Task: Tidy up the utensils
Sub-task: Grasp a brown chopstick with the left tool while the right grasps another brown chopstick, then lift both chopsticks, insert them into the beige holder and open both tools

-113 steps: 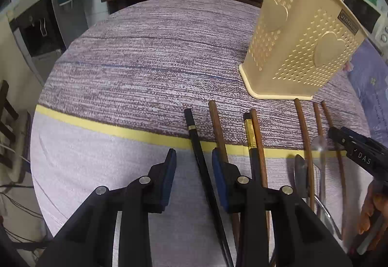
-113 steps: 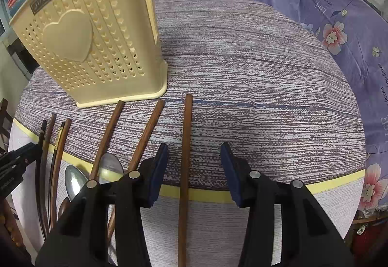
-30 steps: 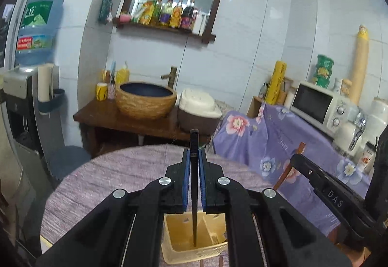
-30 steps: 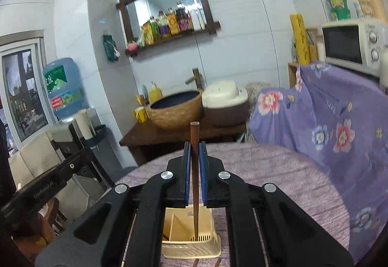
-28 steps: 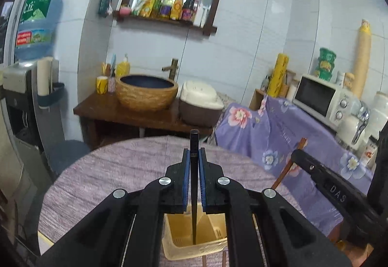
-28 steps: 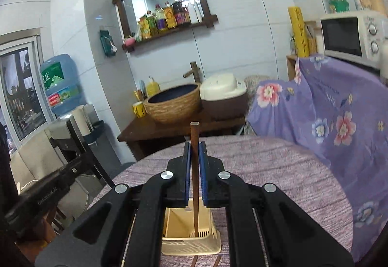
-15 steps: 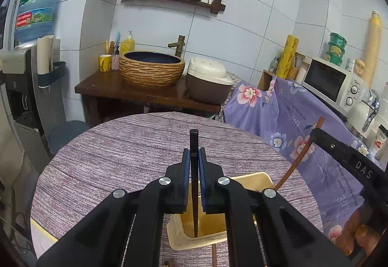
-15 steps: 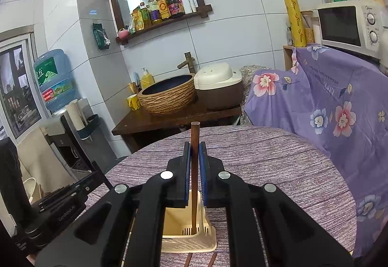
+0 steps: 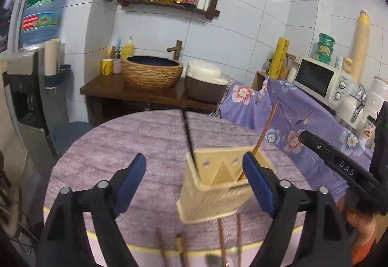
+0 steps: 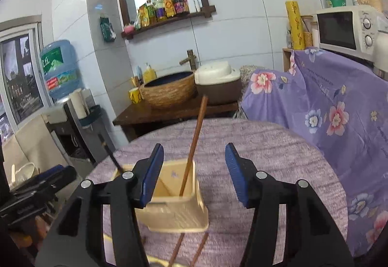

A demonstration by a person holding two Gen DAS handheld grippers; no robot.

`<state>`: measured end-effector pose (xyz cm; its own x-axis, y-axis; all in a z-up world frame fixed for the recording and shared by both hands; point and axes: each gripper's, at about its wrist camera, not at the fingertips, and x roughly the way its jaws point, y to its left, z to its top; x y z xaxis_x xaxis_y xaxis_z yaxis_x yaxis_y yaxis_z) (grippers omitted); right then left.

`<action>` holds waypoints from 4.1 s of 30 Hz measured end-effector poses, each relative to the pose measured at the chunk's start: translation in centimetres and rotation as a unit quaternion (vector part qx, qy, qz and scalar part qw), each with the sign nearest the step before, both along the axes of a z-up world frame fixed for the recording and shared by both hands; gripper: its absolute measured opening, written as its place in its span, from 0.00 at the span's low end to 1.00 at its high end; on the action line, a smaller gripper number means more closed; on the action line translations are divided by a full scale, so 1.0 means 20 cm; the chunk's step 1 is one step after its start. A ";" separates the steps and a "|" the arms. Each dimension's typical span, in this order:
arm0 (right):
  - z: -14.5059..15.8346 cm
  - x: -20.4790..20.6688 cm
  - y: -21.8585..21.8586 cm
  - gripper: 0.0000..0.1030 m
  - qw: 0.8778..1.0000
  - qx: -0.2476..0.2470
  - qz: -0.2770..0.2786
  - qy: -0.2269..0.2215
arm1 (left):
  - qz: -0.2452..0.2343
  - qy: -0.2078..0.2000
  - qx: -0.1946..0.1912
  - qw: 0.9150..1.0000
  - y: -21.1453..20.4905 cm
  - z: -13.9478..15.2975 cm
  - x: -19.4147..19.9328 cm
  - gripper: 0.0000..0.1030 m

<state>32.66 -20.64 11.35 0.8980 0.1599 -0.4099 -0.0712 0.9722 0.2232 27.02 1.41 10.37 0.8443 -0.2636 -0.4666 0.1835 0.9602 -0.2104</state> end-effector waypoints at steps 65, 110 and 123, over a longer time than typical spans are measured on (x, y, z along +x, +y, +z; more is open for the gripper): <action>-0.87 0.21 0.06 0.09 0.962 0.042 -0.082 0.257 | 0.042 0.195 0.099 0.975 -0.02 -0.82 0.20 0.08; 0.12 -0.19 -0.30 0.08 0.995 -0.023 -0.083 -0.043 | 0.103 -0.076 0.011 0.992 0.31 0.17 -0.08 0.07; 0.79 -0.14 -0.16 0.08 0.991 0.021 -0.032 -0.128 | 0.062 -0.196 -0.029 0.978 0.06 0.80 -0.06 0.07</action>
